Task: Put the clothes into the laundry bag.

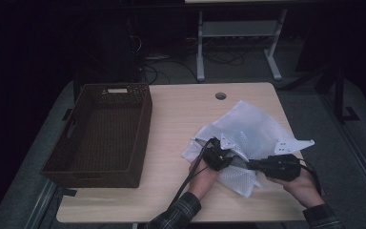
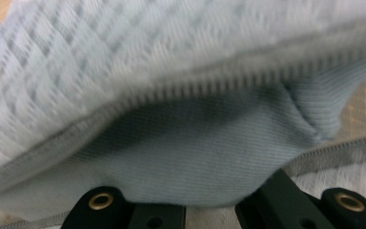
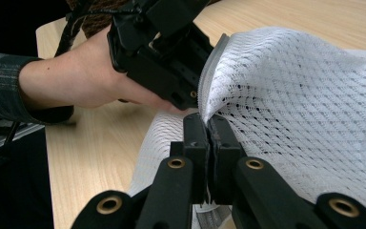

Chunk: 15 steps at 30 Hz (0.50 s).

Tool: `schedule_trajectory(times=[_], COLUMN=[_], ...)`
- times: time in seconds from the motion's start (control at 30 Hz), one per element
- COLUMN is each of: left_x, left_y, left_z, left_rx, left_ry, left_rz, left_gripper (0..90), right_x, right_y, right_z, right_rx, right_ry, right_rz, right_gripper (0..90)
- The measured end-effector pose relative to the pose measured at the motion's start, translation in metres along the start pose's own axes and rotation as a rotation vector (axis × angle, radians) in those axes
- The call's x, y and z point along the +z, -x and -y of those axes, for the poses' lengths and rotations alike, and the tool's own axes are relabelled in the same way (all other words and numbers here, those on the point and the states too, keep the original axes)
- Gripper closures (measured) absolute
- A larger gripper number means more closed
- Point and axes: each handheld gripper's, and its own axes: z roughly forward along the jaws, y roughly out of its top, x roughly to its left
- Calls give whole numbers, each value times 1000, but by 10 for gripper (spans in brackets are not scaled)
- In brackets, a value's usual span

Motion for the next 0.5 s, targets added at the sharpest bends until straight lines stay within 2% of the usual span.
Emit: schedule_trajectory(times=[0.1,0.13,0.2,0.3,0.5], left_x=[1,0,-2,-7,-31], left_y=[0,0,-1,0,1], left_z=[3,5,7,8,12], left_rx=[5,1,1,13,27], left_ry=[-23,-24,-18,-23,-16], left_rz=[30,50,62,55,54], left_gripper=[839,837,815,743,635], right_x=[-1,-1,-2,-2,-1], right_y=[1,1,2,2,3], right_z=[0,0,-1,0,0], right_rx=[1,1,0,5,2], right_ry=[6,8,13,10,11], right_rz=[4,5,6,3,7], right_gripper=[874,875,874,874,874])
